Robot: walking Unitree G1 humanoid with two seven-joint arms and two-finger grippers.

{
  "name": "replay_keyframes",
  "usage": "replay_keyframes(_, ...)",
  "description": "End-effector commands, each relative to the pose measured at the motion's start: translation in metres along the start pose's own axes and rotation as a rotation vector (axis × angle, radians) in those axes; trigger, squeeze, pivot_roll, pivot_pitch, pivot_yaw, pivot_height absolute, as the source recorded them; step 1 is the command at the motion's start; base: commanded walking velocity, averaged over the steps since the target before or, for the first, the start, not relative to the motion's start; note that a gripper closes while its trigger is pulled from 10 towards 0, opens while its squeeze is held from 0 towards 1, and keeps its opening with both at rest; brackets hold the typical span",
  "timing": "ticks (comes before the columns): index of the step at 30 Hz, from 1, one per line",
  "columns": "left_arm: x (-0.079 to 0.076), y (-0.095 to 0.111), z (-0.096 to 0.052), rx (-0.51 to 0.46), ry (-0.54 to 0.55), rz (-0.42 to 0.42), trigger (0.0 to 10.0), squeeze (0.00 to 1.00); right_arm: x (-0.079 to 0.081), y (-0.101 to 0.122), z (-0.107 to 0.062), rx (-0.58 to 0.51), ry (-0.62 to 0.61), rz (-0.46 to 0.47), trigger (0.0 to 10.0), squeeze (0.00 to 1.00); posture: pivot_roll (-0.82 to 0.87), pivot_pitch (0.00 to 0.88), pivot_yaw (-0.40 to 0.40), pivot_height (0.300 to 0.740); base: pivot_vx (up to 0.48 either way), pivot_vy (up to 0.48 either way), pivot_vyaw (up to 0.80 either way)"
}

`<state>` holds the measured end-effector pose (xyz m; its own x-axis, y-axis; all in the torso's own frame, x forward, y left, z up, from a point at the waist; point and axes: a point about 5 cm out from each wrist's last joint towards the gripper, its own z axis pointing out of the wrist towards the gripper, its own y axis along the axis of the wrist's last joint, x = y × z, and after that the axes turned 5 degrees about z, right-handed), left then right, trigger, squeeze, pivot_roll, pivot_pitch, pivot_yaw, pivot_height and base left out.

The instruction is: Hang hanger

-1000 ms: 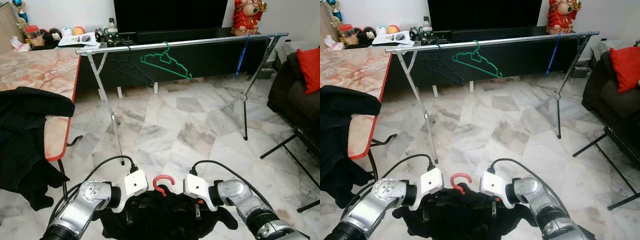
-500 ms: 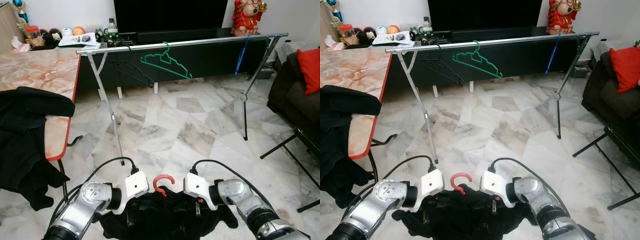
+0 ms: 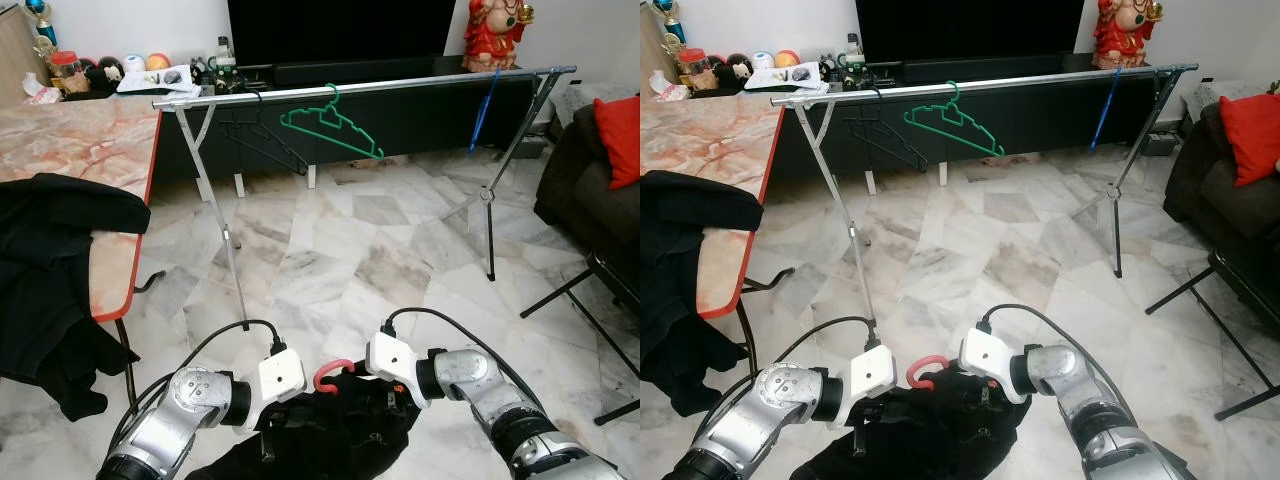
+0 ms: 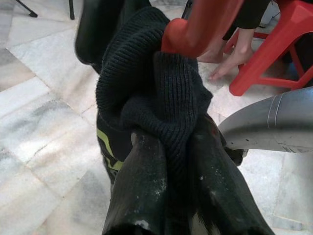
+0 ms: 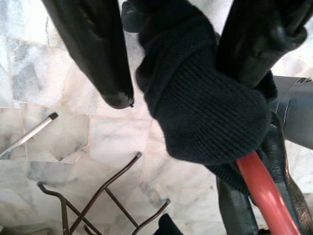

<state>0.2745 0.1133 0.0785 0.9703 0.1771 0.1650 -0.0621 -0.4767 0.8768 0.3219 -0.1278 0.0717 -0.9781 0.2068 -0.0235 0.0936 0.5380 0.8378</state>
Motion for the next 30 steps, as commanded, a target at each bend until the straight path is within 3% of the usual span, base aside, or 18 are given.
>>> replay_keyframes(1, -0.005, 0.000, 0.003, -0.012, -0.035, -0.001, 0.0, 0.00, -0.005, 0.011, -0.001, -0.043, -0.022, -0.023, 10.0, 1.00, 0.09, 0.063, 0.020, 0.740, 0.000, 0.000, 0.00)
replay_keyframes(11, -0.005, 0.000, 0.003, -0.013, -0.035, -0.002, 0.0, 0.00, -0.005, 0.011, 0.000, -0.042, -0.021, -0.022, 10.0, 1.00, 0.09, 0.063, 0.020, 0.740, 0.000, 0.000, 0.00)
replay_keyframes(14, 0.014, -0.015, -0.002, 0.079, 0.176, 0.078, 0.0, 0.00, 0.004, -0.007, -0.007, 0.106, 0.122, -0.025, 10.0, 1.00, 0.09, 0.069, 0.019, 0.740, 0.000, 0.000, 0.00)
replay_keyframes(22, 0.020, -0.018, -0.002, 0.085, 0.249, 0.096, 0.0, 0.00, 0.008, -0.014, -0.008, 0.149, 0.160, -0.022, 10.0, 1.00, 0.09, 0.068, 0.018, 0.740, 0.000, 0.000, 0.00)
replay_keyframes(26, 0.022, -0.023, -0.002, 0.098, 0.282, 0.103, 0.0, 0.00, 0.005, -0.016, -0.009, 0.181, 0.102, -0.055, 10.0, 1.00, 0.09, 0.068, 0.018, 0.740, 0.000, 0.000, 0.00)
replay_keyframes(27, 0.022, -0.025, -0.003, 0.107, 0.292, 0.103, 0.0, 0.00, 0.002, -0.016, -0.010, 0.186, 0.055, -0.067, 10.0, 0.48, 0.09, 0.068, 0.018, 0.740, 0.000, 0.000, 0.00)
replay_keyframes(28, 0.022, -0.027, -0.003, 0.113, 0.300, 0.104, 0.0, 0.00, 0.000, -0.016, -0.010, 0.190, 0.024, -0.075, 10.0, 0.48, 0.09, 0.068, 0.018, 0.740, 0.000, 0.000, 0.00)
replay_keyframes(29, 0.022, -0.031, -0.005, 0.124, 0.309, 0.103, 0.0, 0.00, -0.006, -0.016, -0.012, 0.205, -0.071, -0.080, 10.0, 0.00, 0.09, 0.068, 0.018, 0.740, 0.000, 0.000, 0.00)
replay_keyframes(30, 0.022, -0.032, -0.005, 0.127, 0.310, 0.103, 0.0, 0.00, -0.008, -0.017, -0.013, 0.212, -0.100, -0.077, 10.0, 0.00, 0.09, 0.068, 0.018, 0.740, 0.000, 0.000, 0.00)
